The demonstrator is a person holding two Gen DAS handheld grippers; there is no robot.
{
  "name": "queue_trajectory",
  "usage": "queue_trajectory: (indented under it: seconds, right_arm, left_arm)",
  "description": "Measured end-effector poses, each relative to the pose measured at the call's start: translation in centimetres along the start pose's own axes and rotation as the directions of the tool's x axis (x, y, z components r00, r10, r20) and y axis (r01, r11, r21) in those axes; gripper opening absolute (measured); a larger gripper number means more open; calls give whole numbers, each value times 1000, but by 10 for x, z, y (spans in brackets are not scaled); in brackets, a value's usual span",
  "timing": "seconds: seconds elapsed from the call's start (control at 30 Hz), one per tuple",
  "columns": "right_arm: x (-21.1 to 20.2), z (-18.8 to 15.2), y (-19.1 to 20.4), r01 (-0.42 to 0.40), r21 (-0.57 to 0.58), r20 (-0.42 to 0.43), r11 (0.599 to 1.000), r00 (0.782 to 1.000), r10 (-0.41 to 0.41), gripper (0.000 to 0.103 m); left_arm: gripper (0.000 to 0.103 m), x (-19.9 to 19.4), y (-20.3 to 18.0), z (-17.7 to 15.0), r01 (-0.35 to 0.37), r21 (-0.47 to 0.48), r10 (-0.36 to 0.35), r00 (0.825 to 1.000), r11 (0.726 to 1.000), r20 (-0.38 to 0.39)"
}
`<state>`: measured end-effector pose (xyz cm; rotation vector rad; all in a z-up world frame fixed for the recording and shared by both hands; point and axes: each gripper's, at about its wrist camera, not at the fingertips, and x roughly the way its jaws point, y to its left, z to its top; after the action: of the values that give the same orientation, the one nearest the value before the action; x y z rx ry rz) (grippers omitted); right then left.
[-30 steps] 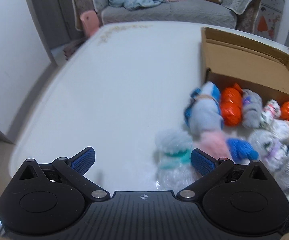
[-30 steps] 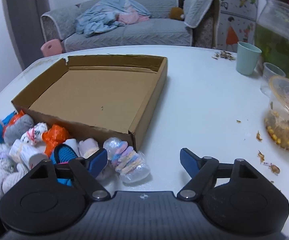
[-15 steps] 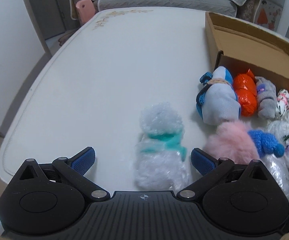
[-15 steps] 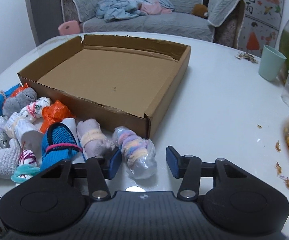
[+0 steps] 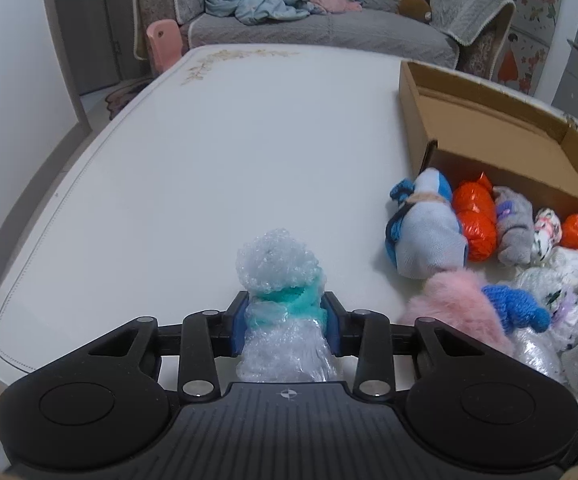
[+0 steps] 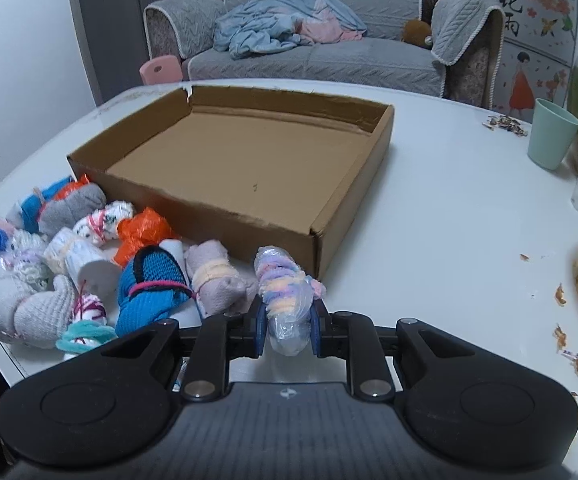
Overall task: Organize objects
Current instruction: 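Grasp bubble-wrapped teal bundle with left tool while right tool grasps clear striped bundle, then carry both bundles into the cardboard tray and open both tools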
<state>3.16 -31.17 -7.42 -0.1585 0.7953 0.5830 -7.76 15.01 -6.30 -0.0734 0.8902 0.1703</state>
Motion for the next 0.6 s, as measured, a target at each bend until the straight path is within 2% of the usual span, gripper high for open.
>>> queue_trajectory:
  seconds: [0.17, 0.3, 0.43, 0.6]
  right_arm:
    - [-26, 26, -9, 1, -6, 73, 1000, 997, -1, 19]
    - [-40, 68, -7, -8, -51, 174, 999, 985, 17, 19]
    - [-21, 109, 0, -24, -123, 226, 992, 973, 52, 19]
    - [24, 156, 14, -65, -198, 211, 978, 972, 107, 19]
  left_arm:
    - [44, -23, -3, 30, 6, 35, -8, 997, 999, 80]
    - [44, -39, -24, 81, 30, 109, -49, 983, 994, 178]
    - [44, -42, -64, 140, 48, 234, -113, 955, 971, 273]
    - [44, -9, -119, 198, 117, 323, -209, 941, 939, 268]
